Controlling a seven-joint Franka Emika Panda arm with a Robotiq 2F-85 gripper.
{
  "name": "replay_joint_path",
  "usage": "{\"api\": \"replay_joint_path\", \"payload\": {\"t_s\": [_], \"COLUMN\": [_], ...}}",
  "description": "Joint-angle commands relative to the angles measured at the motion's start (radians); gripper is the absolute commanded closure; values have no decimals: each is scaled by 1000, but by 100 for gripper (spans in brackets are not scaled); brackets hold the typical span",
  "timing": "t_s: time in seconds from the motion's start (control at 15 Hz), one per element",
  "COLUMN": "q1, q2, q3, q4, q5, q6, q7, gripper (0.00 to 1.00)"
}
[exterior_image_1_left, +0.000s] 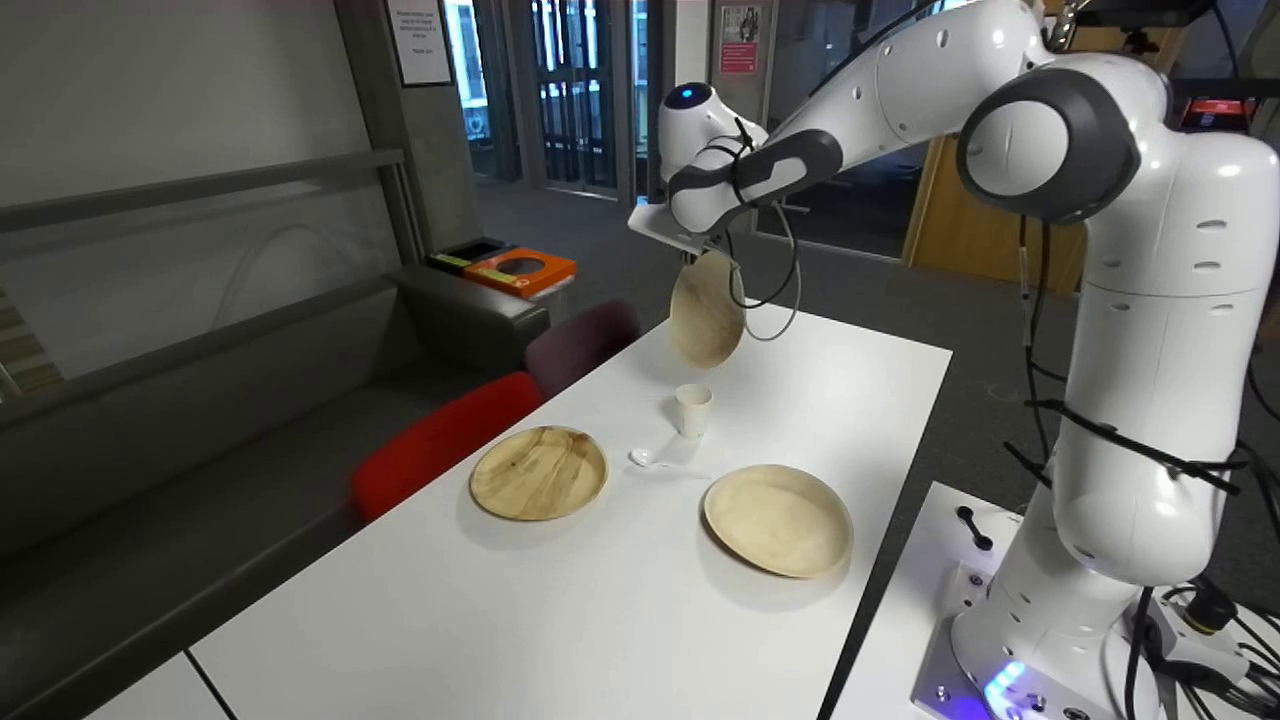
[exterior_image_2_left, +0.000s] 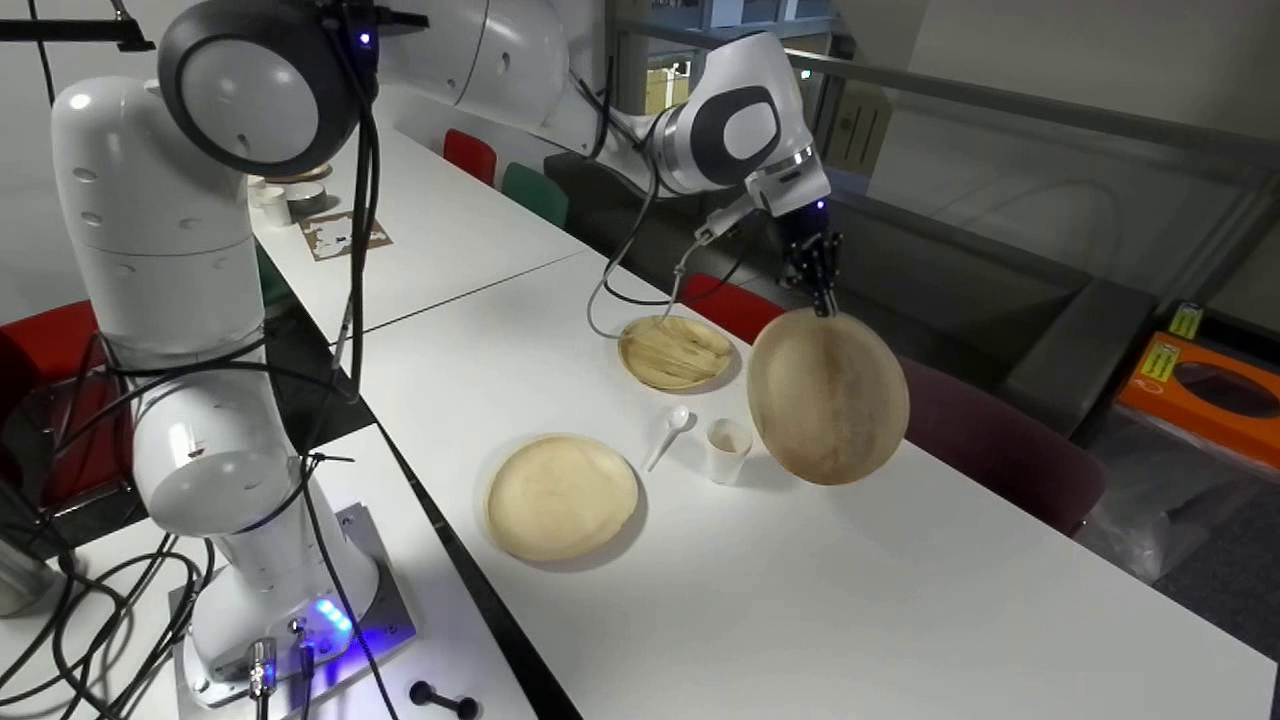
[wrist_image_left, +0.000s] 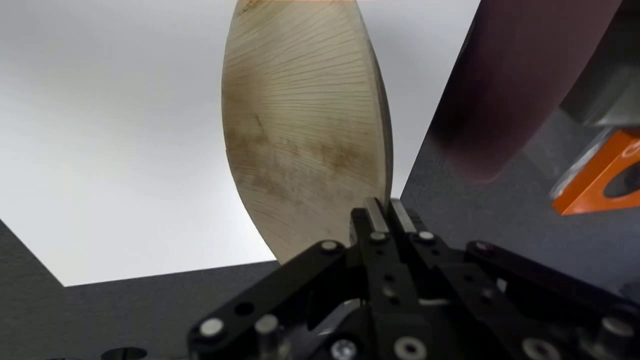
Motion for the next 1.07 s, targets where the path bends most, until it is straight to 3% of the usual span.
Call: {"api": "replay_joint_path", "payload": {"t_s": [0.0, 0.67, 0.8, 1.0], "q1": [-17, -29, -28, -68], "q2": [111, 580, 660, 726], "q3": [-55, -238, -254, -204], "q4": [134, 468, 521, 574], "q5": [-126, -477, -553, -560], "q6": [25, -9, -34, -73], "q7": [159, 580, 679, 687], "gripper": [98, 98, 98, 98]}}
